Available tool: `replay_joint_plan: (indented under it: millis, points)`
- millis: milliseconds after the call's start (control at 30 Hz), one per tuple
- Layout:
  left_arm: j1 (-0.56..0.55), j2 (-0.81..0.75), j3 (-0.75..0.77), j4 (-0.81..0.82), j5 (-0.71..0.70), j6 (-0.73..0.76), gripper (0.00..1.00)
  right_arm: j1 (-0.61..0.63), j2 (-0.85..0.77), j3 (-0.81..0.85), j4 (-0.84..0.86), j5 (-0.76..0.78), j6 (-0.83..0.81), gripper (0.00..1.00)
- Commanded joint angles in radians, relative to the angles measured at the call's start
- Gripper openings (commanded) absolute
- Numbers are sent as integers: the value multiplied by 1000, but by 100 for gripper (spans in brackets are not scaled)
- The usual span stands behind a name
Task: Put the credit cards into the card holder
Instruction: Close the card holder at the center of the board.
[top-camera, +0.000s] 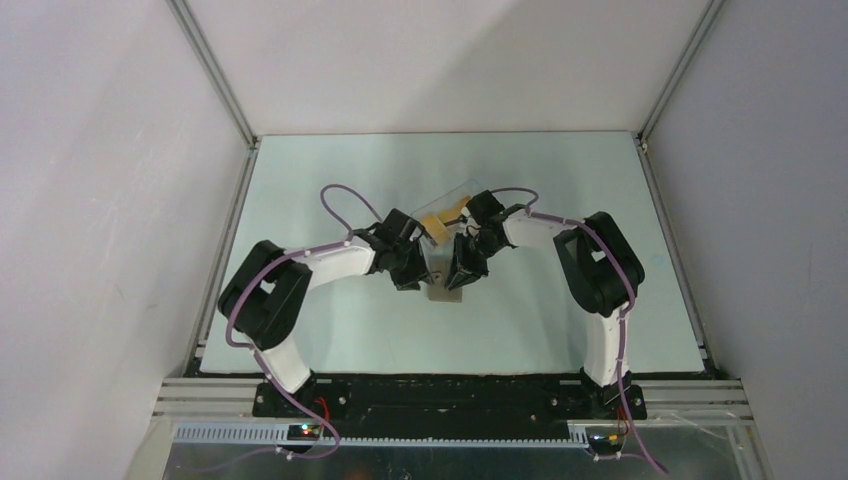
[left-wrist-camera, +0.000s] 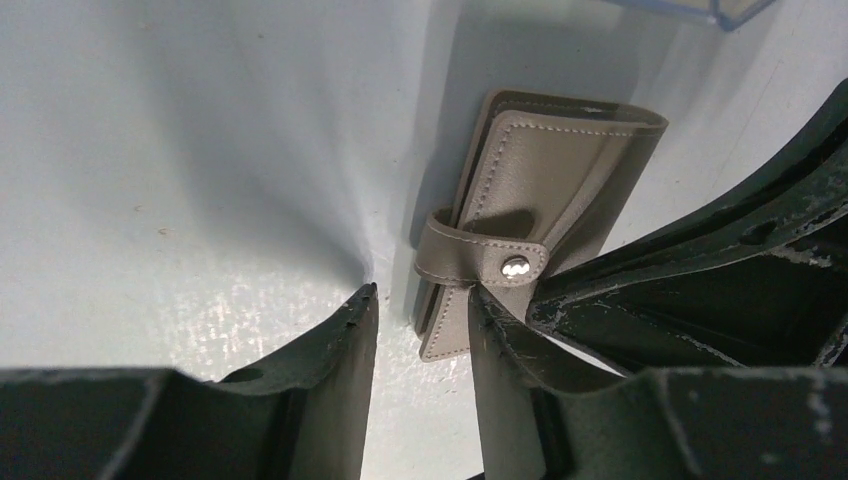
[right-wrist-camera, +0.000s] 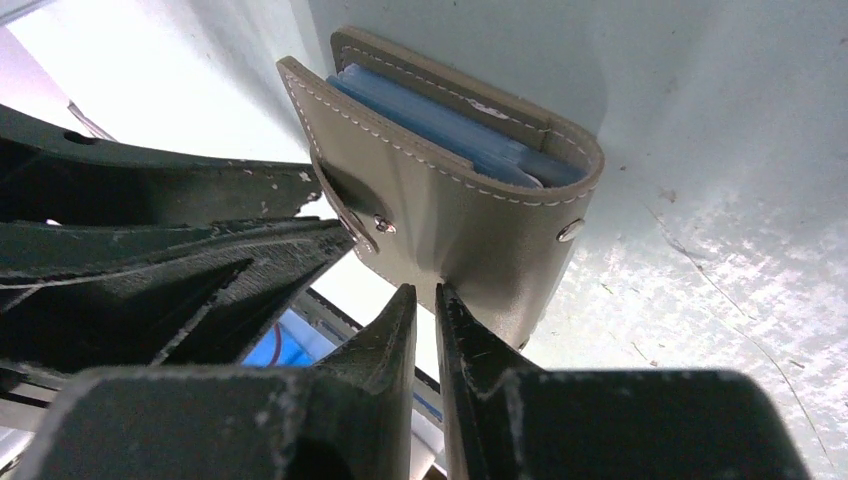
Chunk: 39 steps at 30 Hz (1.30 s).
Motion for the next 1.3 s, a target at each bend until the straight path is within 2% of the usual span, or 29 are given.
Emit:
replay_joint_plan:
  millis: [0,333,467,733,967,1267]
  points:
    - [-24,9,54,6,-13,8,43,2,5,24,-36,21,8,19]
    - [-27,3,49,6,-21,8,42,-24,-92,8,-44,0,12,28]
    - [-27,-14,49,8,7,34,37,-37,-111,7,-25,-26,29,30]
    - [-20,-143,-1,7,119,143,40,-39,-98,8,37,-65,88,18]
    - [43,-231,-79,52,114,118,40,-19,-58,9,52,-28,108,18]
    - [74,-119,-26,74,139,130,35,6,-1,21,-18,106,106,9]
